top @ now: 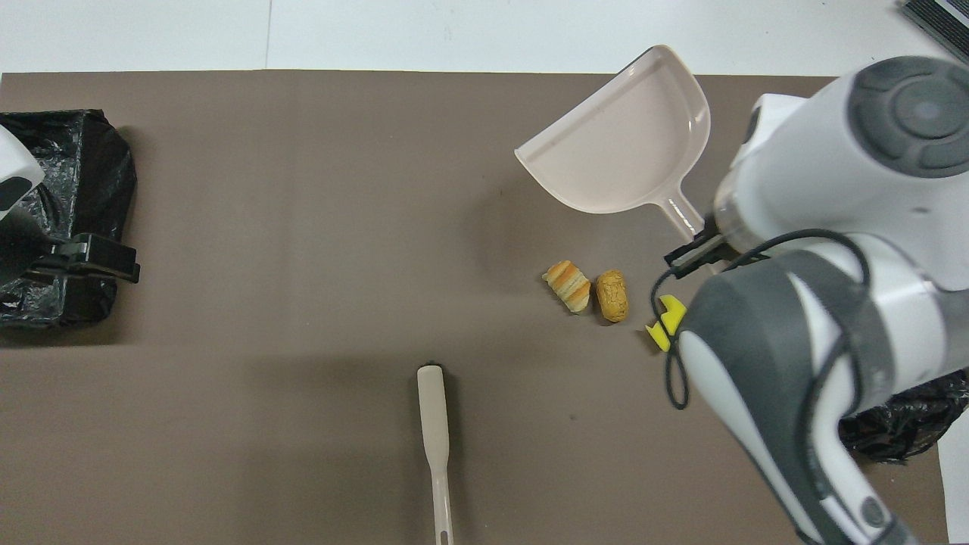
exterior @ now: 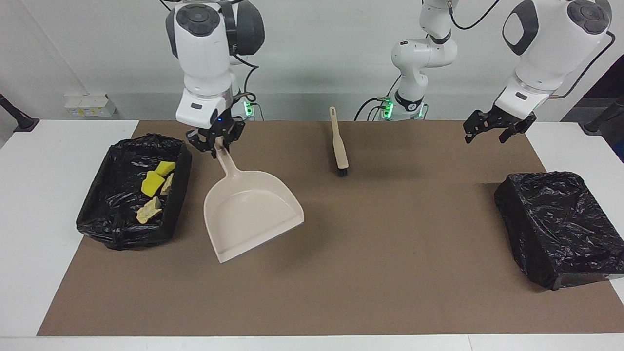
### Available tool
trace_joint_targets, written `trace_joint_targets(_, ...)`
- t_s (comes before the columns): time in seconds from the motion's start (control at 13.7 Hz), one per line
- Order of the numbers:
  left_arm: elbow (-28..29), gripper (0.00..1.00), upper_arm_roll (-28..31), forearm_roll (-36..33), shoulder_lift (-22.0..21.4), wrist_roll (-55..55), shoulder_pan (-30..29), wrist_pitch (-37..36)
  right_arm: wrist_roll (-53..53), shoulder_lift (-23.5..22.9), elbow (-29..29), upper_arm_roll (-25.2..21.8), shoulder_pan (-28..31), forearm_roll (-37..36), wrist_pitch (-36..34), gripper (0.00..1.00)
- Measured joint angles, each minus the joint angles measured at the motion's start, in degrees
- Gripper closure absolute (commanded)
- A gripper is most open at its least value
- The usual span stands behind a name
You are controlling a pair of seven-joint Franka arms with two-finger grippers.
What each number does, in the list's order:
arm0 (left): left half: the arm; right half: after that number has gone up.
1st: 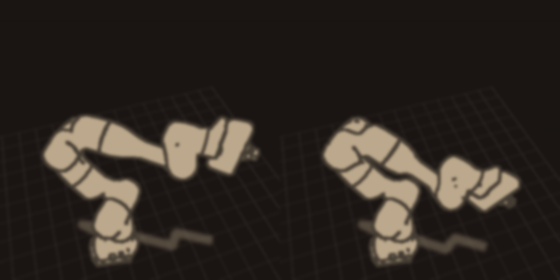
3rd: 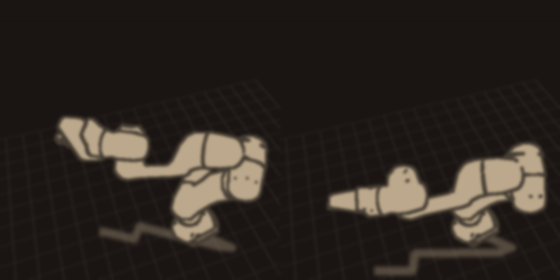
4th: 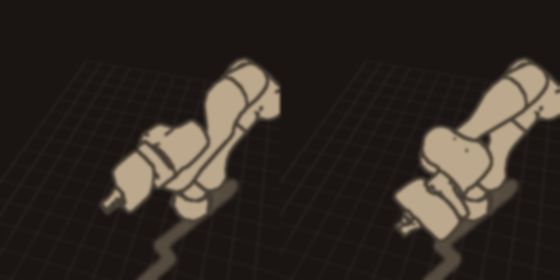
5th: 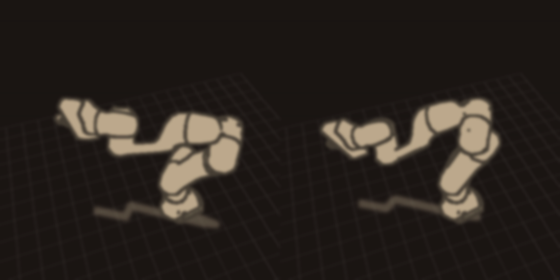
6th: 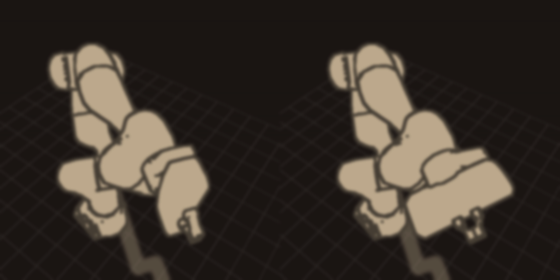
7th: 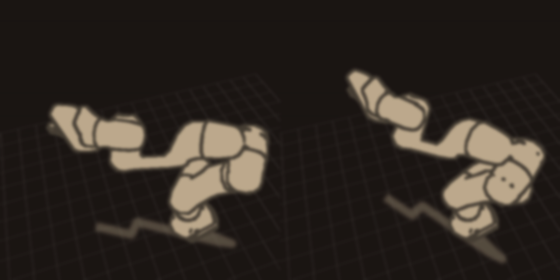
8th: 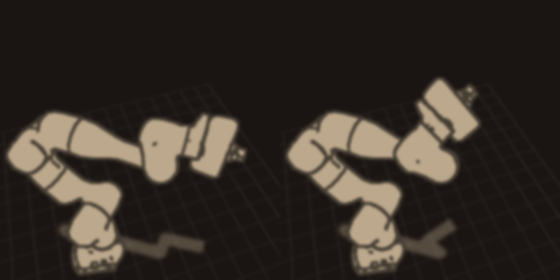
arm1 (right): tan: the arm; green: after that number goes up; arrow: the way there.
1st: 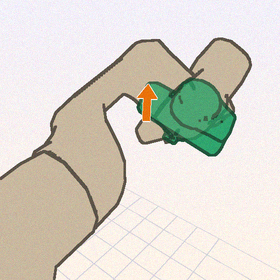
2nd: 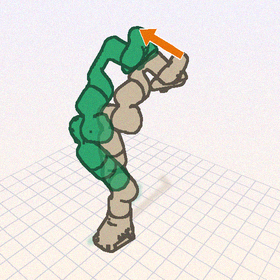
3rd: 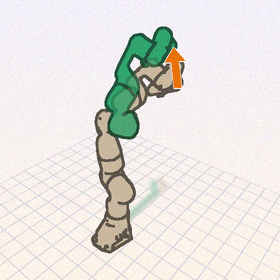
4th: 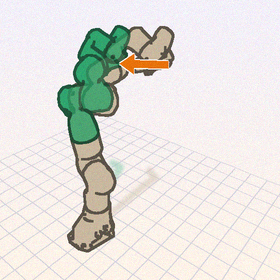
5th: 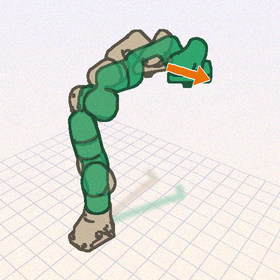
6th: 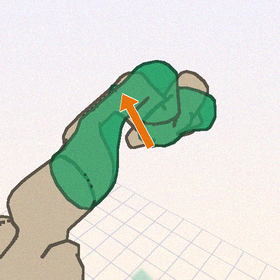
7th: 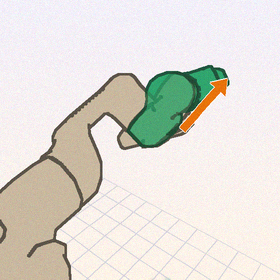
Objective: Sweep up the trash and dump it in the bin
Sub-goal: 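Bring the empty dustpan back over the table with the right gripper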
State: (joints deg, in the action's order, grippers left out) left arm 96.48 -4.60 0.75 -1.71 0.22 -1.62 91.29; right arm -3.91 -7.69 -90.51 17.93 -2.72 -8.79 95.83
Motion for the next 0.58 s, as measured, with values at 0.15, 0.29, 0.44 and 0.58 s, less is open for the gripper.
trace_joint_targets(0.15, 0.00, 0.00, 0.00, 0.00, 0.00, 0.00, 0.00, 0.00, 12.89, -2.99, -0.98, 0.17, -5.42, 2.77, 4.64, 1.00)
trace_joint_targets(0.29, 0.02, 0.00, 0.00, 0.00, 0.00, 0.00, 0.00, 0.00, 22.60, -6.26, -1.14, 0.22, -9.78, 5.19, 8.58, 1.00)
trace_joint_targets(0.44, 0.03, 0.00, 0.00, 0.00, 0.00, 0.00, 0.00, 0.00, 28.10, -8.95, -1.20, 0.21, -12.38, 8.02, 11.83, 1.00)
trace_joint_targets(0.58, 0.03, 0.00, 0.00, 0.00, 0.00, 0.00, 0.00, 0.00, 33.49, -12.08, -1.23, 0.22, -15.51, 8.83, 16.09, 1.00)
